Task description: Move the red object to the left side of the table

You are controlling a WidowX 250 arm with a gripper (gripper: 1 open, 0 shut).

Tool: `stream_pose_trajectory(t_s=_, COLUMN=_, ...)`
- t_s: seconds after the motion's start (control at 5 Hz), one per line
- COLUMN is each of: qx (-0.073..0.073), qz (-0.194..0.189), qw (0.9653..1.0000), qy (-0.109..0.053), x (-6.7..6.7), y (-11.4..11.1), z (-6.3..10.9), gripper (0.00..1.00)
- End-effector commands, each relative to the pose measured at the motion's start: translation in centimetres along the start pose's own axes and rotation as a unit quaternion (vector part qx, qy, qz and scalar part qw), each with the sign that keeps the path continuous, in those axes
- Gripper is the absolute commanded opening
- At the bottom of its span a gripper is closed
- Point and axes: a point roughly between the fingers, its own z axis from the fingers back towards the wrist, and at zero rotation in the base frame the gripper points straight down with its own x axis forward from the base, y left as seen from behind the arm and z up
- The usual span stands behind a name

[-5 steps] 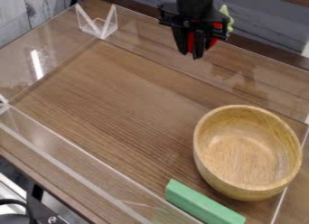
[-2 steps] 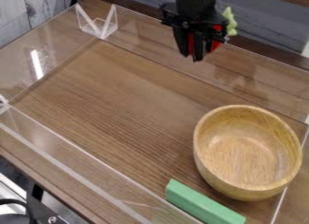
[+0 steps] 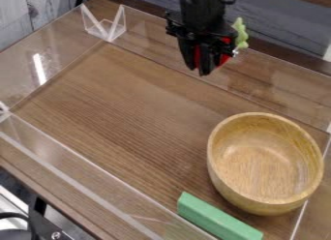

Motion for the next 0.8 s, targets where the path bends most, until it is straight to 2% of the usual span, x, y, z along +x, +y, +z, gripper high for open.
stream_pose_trajectory(t_s=0.0, qx=0.012, qz=0.004, qw=0.9999, qy=-0.006, x=-0.4, y=0.3, z=1.4, gripper=0.00)
stream_pose_trajectory(t_s=0.2, qx=0.017, qz=0.003, qw=0.9998, qy=0.004, x=-0.2, y=0.1, z=1.1, gripper=0.00)
stream_pose_trajectory(t_s=0.6, qx=0.032, qz=0.041, qw=0.9985, qy=0.016, x=-0.7, y=0.6, z=2.9, gripper=0.00)
